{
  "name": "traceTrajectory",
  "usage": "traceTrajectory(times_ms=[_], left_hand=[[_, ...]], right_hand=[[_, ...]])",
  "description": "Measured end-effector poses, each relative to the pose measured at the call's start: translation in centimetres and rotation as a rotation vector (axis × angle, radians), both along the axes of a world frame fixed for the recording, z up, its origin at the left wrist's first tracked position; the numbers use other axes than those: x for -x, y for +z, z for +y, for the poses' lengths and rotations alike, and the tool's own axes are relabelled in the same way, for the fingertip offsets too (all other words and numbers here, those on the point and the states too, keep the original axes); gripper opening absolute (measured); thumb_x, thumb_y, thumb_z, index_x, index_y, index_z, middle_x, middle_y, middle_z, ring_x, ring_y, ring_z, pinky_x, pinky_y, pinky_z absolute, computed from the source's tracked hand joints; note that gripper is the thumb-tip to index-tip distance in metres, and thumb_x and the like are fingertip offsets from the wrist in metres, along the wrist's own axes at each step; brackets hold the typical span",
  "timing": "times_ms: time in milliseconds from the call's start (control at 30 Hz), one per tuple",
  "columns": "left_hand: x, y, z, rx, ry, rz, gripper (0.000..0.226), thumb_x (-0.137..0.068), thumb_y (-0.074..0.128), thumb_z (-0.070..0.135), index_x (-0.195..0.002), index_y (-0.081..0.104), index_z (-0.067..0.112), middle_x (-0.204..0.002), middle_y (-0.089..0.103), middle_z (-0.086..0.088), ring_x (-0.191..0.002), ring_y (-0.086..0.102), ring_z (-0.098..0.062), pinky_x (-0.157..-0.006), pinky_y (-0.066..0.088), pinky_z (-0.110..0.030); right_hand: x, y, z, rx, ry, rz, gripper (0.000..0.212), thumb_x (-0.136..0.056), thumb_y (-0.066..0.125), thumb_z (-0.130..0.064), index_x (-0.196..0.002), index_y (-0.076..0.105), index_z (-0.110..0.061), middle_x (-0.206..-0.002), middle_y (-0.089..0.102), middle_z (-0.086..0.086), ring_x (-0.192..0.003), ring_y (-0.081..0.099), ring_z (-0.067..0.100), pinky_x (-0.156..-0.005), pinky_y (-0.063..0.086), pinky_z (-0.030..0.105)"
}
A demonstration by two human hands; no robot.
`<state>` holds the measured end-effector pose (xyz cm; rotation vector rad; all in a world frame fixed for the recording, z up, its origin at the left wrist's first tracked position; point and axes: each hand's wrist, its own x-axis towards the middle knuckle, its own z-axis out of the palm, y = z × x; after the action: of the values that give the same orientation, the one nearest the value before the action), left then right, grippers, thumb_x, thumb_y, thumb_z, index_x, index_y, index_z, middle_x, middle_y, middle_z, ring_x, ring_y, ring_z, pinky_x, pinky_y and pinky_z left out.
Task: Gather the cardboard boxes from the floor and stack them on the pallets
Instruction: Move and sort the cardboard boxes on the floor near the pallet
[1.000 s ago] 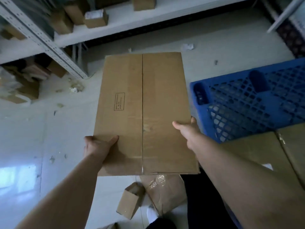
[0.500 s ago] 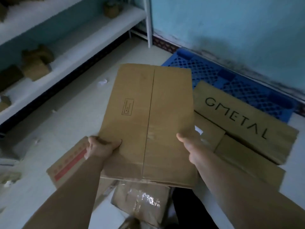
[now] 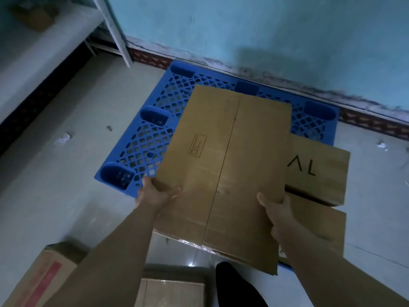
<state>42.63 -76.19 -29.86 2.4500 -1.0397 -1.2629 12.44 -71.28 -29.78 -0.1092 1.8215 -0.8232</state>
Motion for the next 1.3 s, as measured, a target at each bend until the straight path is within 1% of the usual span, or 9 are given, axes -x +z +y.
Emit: traceTrajectory(times_ms=[233, 433, 633, 800, 933, 1033, 1133, 1200, 1300], left_hand=[[2.5, -6.4, -4.5, -0.035, -0.008, 0.037, 0.107, -0.049, 0.079, 0.055, -0.139, 0.028, 0.029, -0.136, 0.045, -0.007, -0.124, 0.045, -0.035, -0.100, 0.044, -0.055], [4.4, -9.6, -3.4, -0.152, -0.162, -0.073, 0.100, -0.075, 0.077, 0.027, -0.151, 0.013, 0.032, -0.146, 0.035, -0.012, -0.128, 0.039, -0.041, -0.107, 0.037, -0.051], [4.1, -9.9, -4.3, -0.127, -0.176, -0.137, 0.097, -0.081, 0.074, 0.029, -0.153, 0.010, 0.031, -0.151, 0.032, -0.010, -0.135, 0.032, -0.039, -0.109, 0.033, -0.052], [5.1, -9.1, -3.8, -0.177, -0.238, -0.175, 0.097, -0.085, 0.067, 0.026, -0.154, -0.001, 0.032, -0.158, 0.017, -0.006, -0.141, 0.023, -0.037, -0.112, 0.025, -0.057], [6.0, -6.8, -1.4, -0.169, -0.206, -0.237, 0.090, -0.086, 0.053, 0.004, -0.154, 0.003, 0.033, -0.162, 0.007, 0.001, -0.144, 0.018, -0.032, -0.114, 0.024, -0.056], [4.7, -4.7, 0.2, -0.129, -0.175, -0.176, 0.082, -0.087, 0.049, 0.002, -0.154, 0.012, 0.030, -0.157, 0.024, -0.006, -0.138, 0.031, -0.034, -0.108, 0.035, -0.047], [2.6, -2.4, 1.7, -0.111, -0.121, -0.062, 0.064, -0.092, 0.051, 0.009, -0.150, 0.029, 0.024, -0.142, 0.048, -0.009, -0.122, 0.051, -0.030, -0.091, 0.046, -0.034], [1.2, -0.4, 3.0, -0.115, -0.095, -0.015, 0.054, -0.093, 0.055, 0.012, -0.145, 0.040, 0.018, -0.139, 0.053, -0.010, -0.120, 0.054, -0.029, -0.095, 0.046, -0.033], [-1.6, 2.5, 6.3, -0.085, 0.012, 0.000, 0.046, -0.093, 0.055, 0.011, -0.139, 0.050, 0.016, -0.132, 0.058, -0.009, -0.114, 0.058, -0.030, -0.094, 0.047, -0.034]], right_hand=[[1.2, -5.9, -1.9, 0.002, -0.002, 0.071, 0.088, -0.085, 0.073, -0.028, -0.154, 0.018, -0.025, -0.151, 0.036, 0.009, -0.133, 0.041, 0.035, -0.109, 0.036, 0.054], [1.2, -8.6, -0.2, -0.072, 0.162, 0.149, 0.100, -0.089, 0.067, -0.012, -0.155, -0.006, -0.030, -0.161, 0.017, 0.003, -0.144, 0.028, 0.030, -0.116, 0.029, 0.049], [0.8, -9.3, -1.2, -0.051, 0.175, 0.242, 0.098, -0.088, 0.066, -0.007, -0.155, -0.002, -0.030, -0.159, 0.022, 0.000, -0.142, 0.031, 0.026, -0.115, 0.030, 0.045], [1.1, -8.9, -0.9, -0.129, 0.288, 0.271, 0.101, -0.085, 0.070, -0.020, -0.155, -0.002, -0.026, -0.158, 0.024, 0.006, -0.141, 0.033, 0.031, -0.113, 0.033, 0.048], [-0.7, -6.7, -0.7, -0.222, 0.445, 0.558, 0.082, -0.085, 0.066, -0.026, -0.152, 0.022, -0.013, -0.152, 0.029, 0.016, -0.136, 0.035, 0.037, -0.109, 0.032, 0.048], [-2.7, -4.9, -1.3, -0.155, 0.619, 0.702, 0.062, -0.085, 0.063, -0.018, -0.142, 0.041, -0.006, -0.141, 0.042, 0.019, -0.128, 0.042, 0.035, -0.105, 0.038, 0.043], [-5.2, -3.8, -1.6, -0.079, 0.703, 0.440, 0.043, -0.090, 0.056, -0.009, -0.133, 0.052, -0.006, -0.132, 0.054, 0.016, -0.122, 0.051, 0.033, -0.100, 0.042, 0.039], [-7.4, -3.3, -1.1, -0.037, 0.736, 0.266, 0.038, -0.093, 0.051, -0.004, -0.130, 0.055, -0.006, -0.130, 0.057, 0.014, -0.123, 0.052, 0.033, -0.099, 0.041, 0.036], [-10.7, -2.6, 0.5, 0.054, 0.827, 0.264, 0.028, -0.090, 0.050, -0.003, -0.109, 0.068, -0.014, -0.121, 0.066, 0.010, -0.119, 0.058, 0.029, -0.102, 0.042, 0.034]])
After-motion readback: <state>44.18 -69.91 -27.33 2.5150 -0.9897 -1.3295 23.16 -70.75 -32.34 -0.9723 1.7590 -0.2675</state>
